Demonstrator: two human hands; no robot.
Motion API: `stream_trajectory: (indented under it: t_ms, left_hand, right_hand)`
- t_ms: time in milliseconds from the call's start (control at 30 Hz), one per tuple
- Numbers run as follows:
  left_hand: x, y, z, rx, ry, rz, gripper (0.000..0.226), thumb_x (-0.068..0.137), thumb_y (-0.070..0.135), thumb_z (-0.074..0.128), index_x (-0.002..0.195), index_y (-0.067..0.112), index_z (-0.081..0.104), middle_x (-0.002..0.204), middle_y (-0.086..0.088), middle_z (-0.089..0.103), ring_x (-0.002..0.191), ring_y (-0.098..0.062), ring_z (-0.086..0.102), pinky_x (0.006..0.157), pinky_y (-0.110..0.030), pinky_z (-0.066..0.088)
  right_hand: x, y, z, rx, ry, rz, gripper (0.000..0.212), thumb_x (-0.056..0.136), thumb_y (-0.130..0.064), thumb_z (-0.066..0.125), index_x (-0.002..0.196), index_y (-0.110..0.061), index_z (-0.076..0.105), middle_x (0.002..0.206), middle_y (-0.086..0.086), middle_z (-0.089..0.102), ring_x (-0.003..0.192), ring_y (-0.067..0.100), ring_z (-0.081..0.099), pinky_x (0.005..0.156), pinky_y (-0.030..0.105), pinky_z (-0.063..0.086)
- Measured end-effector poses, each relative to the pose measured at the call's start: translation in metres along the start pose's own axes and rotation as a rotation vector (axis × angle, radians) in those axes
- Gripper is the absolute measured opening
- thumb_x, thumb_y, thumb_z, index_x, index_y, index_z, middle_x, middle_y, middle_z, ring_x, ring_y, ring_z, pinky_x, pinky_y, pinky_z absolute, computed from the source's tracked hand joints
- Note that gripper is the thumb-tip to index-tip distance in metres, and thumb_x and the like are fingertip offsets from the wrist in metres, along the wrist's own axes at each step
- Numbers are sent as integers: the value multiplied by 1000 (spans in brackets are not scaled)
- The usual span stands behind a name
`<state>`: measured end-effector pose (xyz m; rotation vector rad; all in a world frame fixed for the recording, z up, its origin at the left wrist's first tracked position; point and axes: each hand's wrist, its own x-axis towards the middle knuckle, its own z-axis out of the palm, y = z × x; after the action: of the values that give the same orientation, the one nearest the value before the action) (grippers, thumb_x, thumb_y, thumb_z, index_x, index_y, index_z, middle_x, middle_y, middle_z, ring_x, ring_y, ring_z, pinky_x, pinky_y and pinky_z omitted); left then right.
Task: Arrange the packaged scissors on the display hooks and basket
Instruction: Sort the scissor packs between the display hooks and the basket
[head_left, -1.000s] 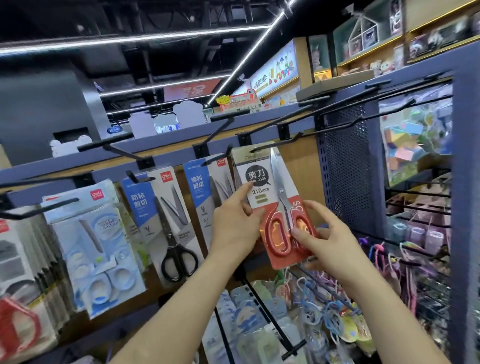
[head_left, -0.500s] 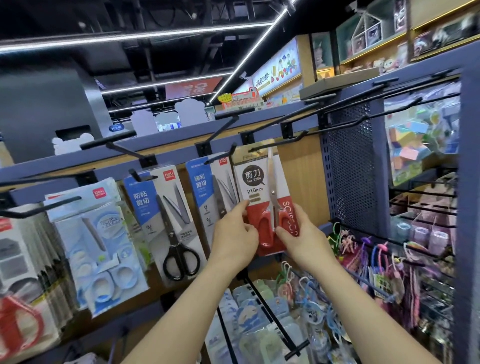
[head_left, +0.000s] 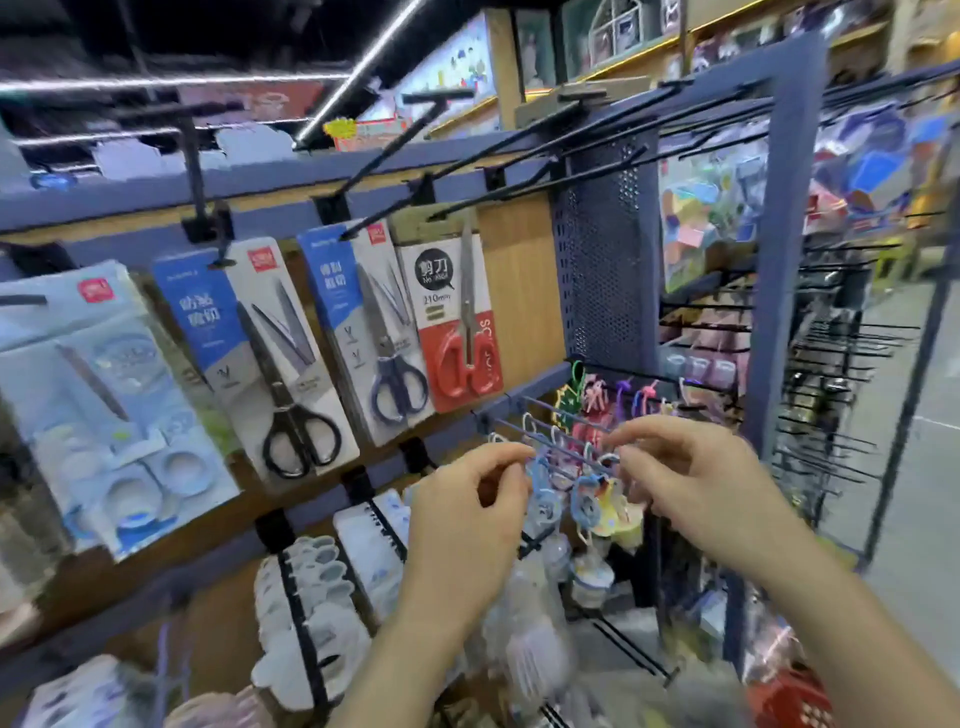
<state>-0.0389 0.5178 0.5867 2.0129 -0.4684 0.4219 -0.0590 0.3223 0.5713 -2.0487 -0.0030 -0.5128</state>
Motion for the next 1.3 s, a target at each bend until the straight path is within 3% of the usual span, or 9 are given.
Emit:
stream_trajectory:
  t_ms: [200, 300, 400, 467, 600, 700, 800, 900, 1300]
  left_hand:
    - [-81, -24, 37, -93, -188, 134, 21, 89, 10, 63, 91, 25, 76, 83, 26, 67, 79, 8, 62, 71, -7, 45]
    - [-124, -41, 76, -139, -331, 164, 22, 81, 13, 57, 89, 20, 76, 86, 19, 69, 83, 5, 63, 74, -10, 47]
    - [-168, -65, 126, -148, -463, 153, 25, 74, 5, 57, 83, 18, 76, 84, 17, 68, 81, 2, 62, 74, -11, 48]
    - [-196, -82, 160, -118, -584, 106, 27, 75, 0, 59, 83, 19, 77, 83, 18, 66, 82, 2, 61, 75, -9, 46]
    - [-239, -107, 222, -21, -798, -3, 30, 79, -13, 63, 88, 11, 78, 87, 10, 67, 81, 5, 55, 74, 3, 36]
    - [-259, -115, 272, 50, -883, -73, 24, 84, -8, 62, 91, 9, 78, 85, 9, 66, 80, -6, 59, 71, -7, 35]
    - [-274, -130, 331, 109, -957, -192, 24, 87, -3, 59, 92, 13, 77, 87, 8, 69, 86, -17, 66, 77, -21, 44]
    - [-284, -143, 381, 123, -995, -287, 24, 86, 14, 52, 88, 26, 73, 90, 5, 72, 89, -21, 68, 85, -39, 54]
    - [-285, -258, 605, 269, -1185, -376, 38, 95, 6, 49, 129, 14, 63, 130, -2, 65, 121, -20, 58, 101, -28, 42]
  right_hand:
    - [-117, 29, -35, -332, -23, 167, 15, 91, -16, 65, 90, -30, 72, 72, -8, 72, 67, 7, 65, 69, 26, 51]
    - [-179, 60, -48, -450, -27, 327, 12, 92, -20, 64, 95, -26, 74, 79, -5, 72, 74, 11, 65, 75, 34, 52]
    - [-243, 100, -65, -536, 16, 506, 13, 91, -16, 63, 93, -23, 74, 63, -15, 63, 60, 1, 56, 65, 27, 46]
    - [-285, 127, -77, -556, 36, 642, 15, 92, -18, 63, 99, -26, 74, 73, -19, 67, 68, -1, 59, 72, 28, 49]
    - [-353, 175, -102, -486, 131, 877, 23, 92, -11, 60, 107, -24, 74, 94, -4, 76, 88, 19, 68, 83, 30, 49]
    - [-386, 220, -122, -419, 214, 1003, 28, 92, -9, 60, 114, -23, 70, 97, 1, 74, 96, 21, 68, 88, 32, 50]
    - [-400, 277, -142, -375, 224, 1095, 34, 92, -9, 60, 124, -19, 65, 112, 4, 71, 101, 16, 65, 86, 20, 40]
    - [-397, 327, -152, -338, 176, 1147, 38, 93, -9, 58, 130, -17, 61, 122, 7, 67, 112, 19, 62, 86, 19, 37]
    - [-337, 588, -122, -379, -123, 1143, 48, 91, -11, 57, 139, -14, 53, 137, 9, 58, 123, 28, 54, 101, 31, 41]
